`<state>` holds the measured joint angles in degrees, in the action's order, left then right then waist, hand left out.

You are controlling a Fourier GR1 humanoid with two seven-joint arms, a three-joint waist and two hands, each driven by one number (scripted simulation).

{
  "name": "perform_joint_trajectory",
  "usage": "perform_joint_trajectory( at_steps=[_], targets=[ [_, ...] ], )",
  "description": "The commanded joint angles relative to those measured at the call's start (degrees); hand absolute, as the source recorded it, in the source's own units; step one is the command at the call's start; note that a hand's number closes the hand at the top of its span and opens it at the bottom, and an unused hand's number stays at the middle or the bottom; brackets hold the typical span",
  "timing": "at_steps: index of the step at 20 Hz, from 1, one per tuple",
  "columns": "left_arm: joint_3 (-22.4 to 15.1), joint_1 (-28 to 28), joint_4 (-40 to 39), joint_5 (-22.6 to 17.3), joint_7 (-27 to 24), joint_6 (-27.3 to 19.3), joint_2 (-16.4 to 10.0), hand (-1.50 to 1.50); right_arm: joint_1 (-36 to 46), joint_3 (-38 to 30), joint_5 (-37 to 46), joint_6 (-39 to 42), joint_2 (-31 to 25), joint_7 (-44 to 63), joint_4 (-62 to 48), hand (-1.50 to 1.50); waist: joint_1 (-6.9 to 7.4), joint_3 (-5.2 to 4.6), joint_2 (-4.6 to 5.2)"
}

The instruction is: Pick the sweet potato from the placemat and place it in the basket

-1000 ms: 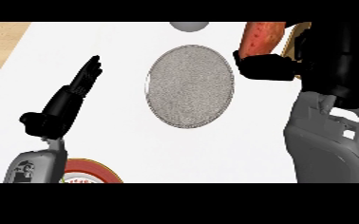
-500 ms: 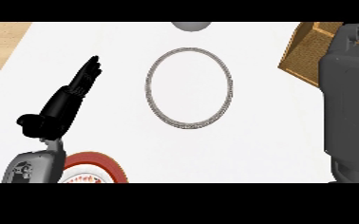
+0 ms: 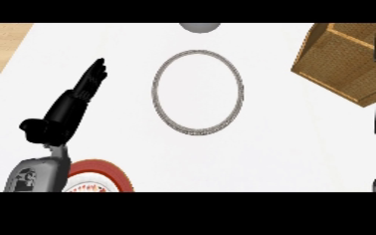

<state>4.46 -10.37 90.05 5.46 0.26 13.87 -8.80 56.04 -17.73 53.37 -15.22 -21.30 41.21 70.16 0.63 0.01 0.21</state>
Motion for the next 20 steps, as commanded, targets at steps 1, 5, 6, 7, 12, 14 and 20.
perform_joint_trajectory(
  at_steps=[1,5,6,7,12,14,20],
  targets=[
    [1.69,-0.89,-1.1,-0.4,-0.68,0.87,-1.91,0.0,-0.93,-5.3,-5.12,-3.15,-4.32,-7.95,-8.71,1.5,0.1,0.02,0.13],
    [-1.1,0.53,-1.67,2.48,-2.46,-1.48,1.02,0.0,-2.22,-3.4,-5.92,-2.56,-3.68,-8.72,-10.2,1.5,-0.17,-0.01,-0.05],
    [1.96,0.46,-1.25,-1.75,-1.84,1.95,-1.52,0.0,-1.13,-5.51,-7.81,-2.01,-6.56,-11.93,-14.04,1.5,0.11,0.0,0.03],
    [1.83,0.55,-2.73,-1.43,-2.23,2.48,-1.89,0.0,-4.97,-5.67,-9.04,-0.93,-6.62,-13.31,-11.52,1.5,-0.31,0.0,-0.06],
    [-0.42,-0.36,2.65,-0.31,2.2,0.35,0.28,0.0,-1.9,-8.72,-10.19,-9.8,-9.34,-23.03,-24.43,1.5,0.74,0.05,0.18],
    [-1.37,2.3,1.21,1.19,-0.61,0.08,0.76,0.0,-5.28,-7.63,-9.35,-11.91,-8.92,-24.67,-22.9,1.5,0.21,0.02,0.02],
    [-2.9,3.28,4.25,1.89,0.4,-0.26,1.63,0.0,-2.53,-10.27,-10.36,-20.94,-11.02,-32.24,-33.22,1.5,0.92,0.05,0.22]
  ],
)
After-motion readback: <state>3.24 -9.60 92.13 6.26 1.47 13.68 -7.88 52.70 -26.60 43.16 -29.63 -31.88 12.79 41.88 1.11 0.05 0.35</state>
